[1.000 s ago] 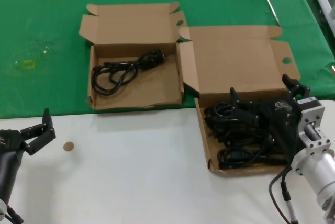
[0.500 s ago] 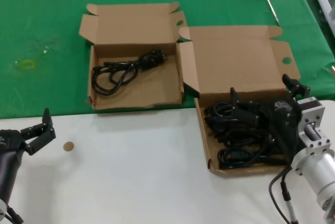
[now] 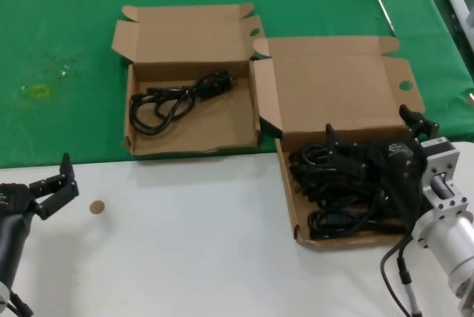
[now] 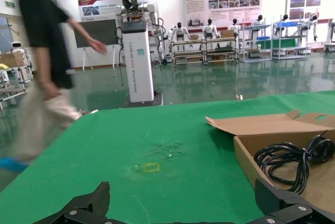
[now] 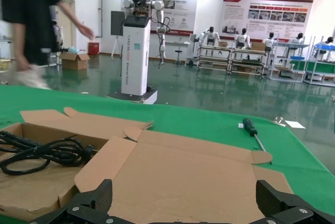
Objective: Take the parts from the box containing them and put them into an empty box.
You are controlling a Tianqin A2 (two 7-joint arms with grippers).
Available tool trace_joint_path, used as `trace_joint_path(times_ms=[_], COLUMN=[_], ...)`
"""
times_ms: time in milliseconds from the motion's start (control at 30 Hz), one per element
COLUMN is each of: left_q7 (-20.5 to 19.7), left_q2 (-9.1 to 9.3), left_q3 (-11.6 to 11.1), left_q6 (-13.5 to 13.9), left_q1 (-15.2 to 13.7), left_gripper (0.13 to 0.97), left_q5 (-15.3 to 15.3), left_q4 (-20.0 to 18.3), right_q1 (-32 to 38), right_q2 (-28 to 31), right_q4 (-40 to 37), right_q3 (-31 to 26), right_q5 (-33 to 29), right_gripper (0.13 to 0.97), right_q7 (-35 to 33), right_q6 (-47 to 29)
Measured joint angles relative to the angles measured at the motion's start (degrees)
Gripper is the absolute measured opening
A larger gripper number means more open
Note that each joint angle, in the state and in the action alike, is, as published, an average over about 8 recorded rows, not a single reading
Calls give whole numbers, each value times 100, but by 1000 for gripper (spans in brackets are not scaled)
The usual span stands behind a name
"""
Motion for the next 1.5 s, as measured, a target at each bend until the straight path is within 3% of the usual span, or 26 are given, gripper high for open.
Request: trace_joint_path(times_ms=[1500], left_q7=[0], left_q2=[0], left_q3=[0], left_q6=[0], left_q1=[0], left_gripper=[966], left_q5=[0], left_q4=[0], right_q1=[0], right_q2=[0], right_q4=[0], right_q3=[0], right_q5=[0], right_gripper=[966], right_q7=[0], right_q6=[0])
